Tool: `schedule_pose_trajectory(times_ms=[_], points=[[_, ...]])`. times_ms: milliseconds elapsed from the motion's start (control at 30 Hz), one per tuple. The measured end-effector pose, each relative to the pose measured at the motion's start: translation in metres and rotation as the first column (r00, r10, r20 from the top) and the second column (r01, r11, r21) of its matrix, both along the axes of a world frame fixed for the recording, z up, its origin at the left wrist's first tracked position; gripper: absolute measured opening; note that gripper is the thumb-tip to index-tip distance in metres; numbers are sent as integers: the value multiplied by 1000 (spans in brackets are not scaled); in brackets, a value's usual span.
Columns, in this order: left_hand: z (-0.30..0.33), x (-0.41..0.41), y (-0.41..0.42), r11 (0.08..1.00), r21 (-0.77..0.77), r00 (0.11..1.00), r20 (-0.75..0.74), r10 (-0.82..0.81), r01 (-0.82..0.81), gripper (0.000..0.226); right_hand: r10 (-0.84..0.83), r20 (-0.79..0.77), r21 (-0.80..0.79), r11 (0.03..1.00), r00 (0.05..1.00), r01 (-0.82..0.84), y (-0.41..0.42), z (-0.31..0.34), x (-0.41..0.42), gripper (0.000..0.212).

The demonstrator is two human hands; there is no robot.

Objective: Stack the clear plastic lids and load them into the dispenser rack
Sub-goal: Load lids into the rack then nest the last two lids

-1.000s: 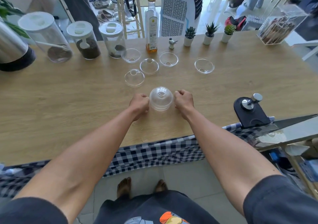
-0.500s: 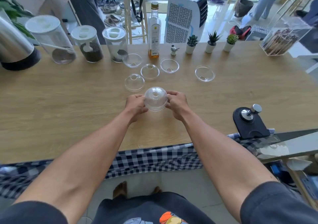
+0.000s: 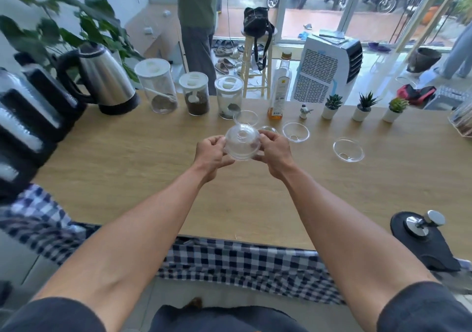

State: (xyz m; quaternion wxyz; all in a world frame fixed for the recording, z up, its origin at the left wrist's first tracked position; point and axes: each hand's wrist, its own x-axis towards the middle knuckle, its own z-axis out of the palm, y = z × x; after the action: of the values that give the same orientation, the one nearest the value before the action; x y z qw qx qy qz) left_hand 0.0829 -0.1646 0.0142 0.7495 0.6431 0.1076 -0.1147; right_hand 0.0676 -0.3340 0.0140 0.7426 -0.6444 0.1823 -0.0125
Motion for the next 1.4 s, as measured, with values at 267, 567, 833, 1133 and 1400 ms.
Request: schedule_pose_trajectory(times_ms=[267,567,833,1133,1400], points=[[33,0,114,971,195,987,101,123,-141,22,259,26,-124,959,966,-254,113,26,31,25],[94,-1,292,897,332,954,167,249,-292,22,404,90,-67,915,910,-399,287,73,53,24],[137,16,462,899,325,954,161,254,-294,26,414,88,-28,910,906,-414,445,101,71,43],[159,36,616,848,478,973,137,186,-229,16,415,17,-116,904,910,-410,589,117,74,15],[140,50,679,823,552,991,67,115,-133,17,355,-67,-175,916,932,-362,645,99,76,5]])
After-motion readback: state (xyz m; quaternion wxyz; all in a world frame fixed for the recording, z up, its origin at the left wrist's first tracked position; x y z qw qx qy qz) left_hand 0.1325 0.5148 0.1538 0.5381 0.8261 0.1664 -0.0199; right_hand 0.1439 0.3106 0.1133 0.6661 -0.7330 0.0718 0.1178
